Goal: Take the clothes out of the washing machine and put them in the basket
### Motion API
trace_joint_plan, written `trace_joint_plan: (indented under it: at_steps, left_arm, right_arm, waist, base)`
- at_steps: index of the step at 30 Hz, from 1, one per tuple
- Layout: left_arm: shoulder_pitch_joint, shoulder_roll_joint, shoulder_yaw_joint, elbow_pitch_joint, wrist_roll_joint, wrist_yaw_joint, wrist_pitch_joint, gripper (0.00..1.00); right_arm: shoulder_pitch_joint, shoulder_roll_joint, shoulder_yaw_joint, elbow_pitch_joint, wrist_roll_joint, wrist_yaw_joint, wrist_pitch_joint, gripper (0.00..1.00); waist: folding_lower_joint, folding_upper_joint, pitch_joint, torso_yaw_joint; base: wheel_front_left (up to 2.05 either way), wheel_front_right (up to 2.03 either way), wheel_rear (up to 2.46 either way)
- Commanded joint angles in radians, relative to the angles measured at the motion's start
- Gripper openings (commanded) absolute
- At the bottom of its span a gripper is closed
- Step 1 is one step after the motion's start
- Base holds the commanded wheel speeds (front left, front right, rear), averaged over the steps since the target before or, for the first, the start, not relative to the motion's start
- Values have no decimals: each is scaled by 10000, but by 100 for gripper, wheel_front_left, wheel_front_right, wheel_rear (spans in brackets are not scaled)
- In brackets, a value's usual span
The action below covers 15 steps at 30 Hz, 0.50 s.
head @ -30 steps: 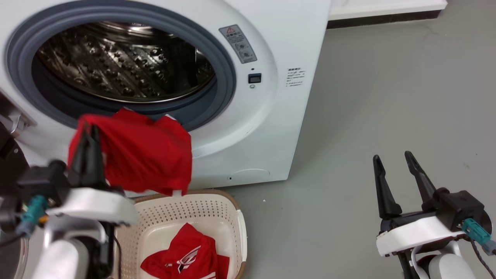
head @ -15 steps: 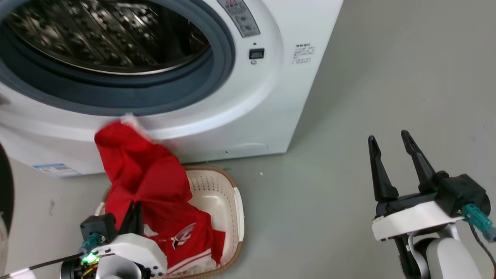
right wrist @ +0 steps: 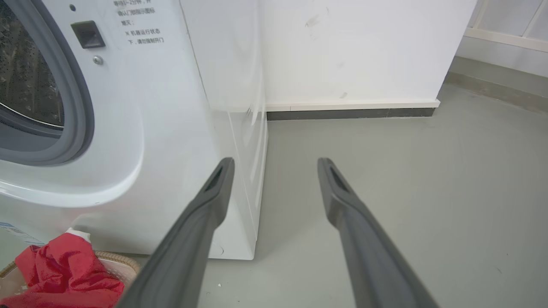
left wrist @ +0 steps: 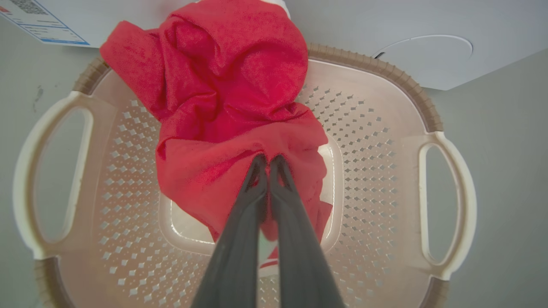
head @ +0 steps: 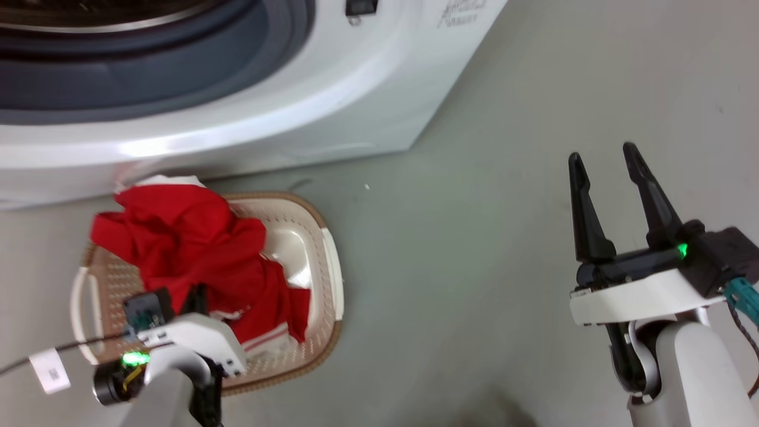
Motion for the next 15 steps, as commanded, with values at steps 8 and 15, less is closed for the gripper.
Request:
trace_joint_plan:
  at_steps: [8,15]
  left_arm:
    - [-1893,585,563,2189,46,-34,-230,0]
    - [-2482,610,780,3298,-93,-136,-219,0]
  right_arm:
    - [-698,5,287,-51,168,-7,-268,100]
    - [-848,5,435,-73,271,-7,-380,100]
  waist:
    - [-2,-1,2308,-1000]
    - [-2,-1,3043,-1304]
  base:
    - [0,0,0]
    - [0,0,0]
